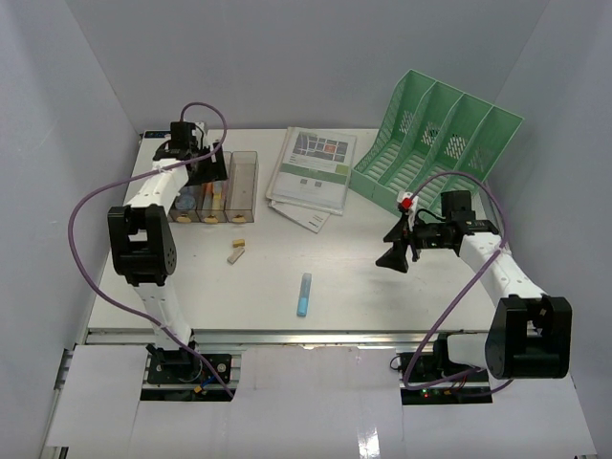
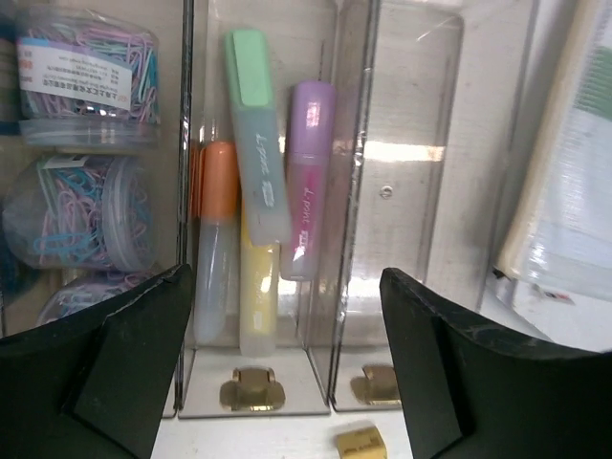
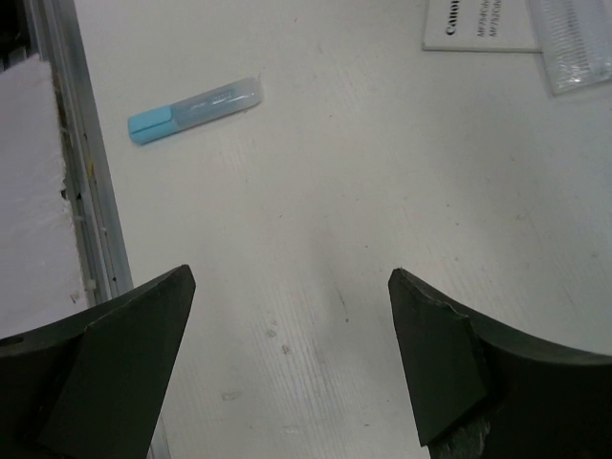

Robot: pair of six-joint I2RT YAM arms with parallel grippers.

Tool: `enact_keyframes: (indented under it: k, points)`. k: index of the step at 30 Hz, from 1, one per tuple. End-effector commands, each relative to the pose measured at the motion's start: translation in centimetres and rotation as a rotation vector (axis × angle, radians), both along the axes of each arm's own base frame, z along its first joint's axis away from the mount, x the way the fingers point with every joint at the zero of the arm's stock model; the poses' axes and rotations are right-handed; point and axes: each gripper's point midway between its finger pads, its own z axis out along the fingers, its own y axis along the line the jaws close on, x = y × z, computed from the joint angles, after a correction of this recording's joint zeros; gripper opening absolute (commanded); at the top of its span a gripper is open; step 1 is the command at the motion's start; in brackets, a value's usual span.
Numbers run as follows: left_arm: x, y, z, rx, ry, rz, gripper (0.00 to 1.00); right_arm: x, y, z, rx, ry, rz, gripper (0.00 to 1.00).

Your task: Organize the desk

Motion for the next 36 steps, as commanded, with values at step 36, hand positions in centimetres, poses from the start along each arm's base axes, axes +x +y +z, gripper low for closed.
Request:
enact_keyframes:
  k: [36]
  points:
    - [-25.5,-8.0,8.1,-0.470,-0.432,-0.226,0.98,-6.6,18.9,-11.8,-0.557,-0.593,1.452,0.73]
